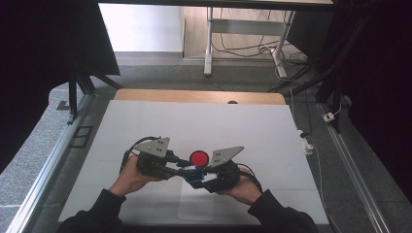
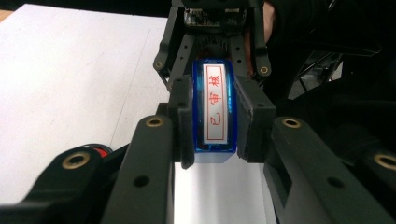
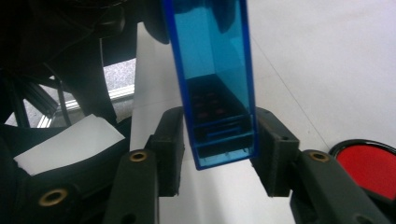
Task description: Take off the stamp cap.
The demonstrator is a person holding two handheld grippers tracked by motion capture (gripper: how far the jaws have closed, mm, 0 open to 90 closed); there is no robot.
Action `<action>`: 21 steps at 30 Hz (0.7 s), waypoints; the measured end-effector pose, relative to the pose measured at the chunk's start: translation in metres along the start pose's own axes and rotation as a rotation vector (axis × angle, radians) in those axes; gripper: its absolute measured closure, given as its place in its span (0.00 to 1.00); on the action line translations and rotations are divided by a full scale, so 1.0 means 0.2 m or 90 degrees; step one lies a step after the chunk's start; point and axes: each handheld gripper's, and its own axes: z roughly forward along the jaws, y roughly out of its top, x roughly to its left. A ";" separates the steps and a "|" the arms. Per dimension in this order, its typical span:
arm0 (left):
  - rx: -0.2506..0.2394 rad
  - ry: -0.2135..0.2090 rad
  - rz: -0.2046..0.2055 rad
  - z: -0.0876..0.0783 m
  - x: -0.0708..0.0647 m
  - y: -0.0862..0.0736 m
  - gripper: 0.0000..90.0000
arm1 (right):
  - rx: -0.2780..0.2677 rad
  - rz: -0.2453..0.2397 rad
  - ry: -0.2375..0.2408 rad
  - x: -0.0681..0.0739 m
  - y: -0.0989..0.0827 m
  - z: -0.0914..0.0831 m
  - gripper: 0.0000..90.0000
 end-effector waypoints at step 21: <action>-0.018 -0.012 0.012 -0.01 0.00 -0.01 0.78 | -0.028 -0.001 0.035 -0.01 0.00 -0.01 0.74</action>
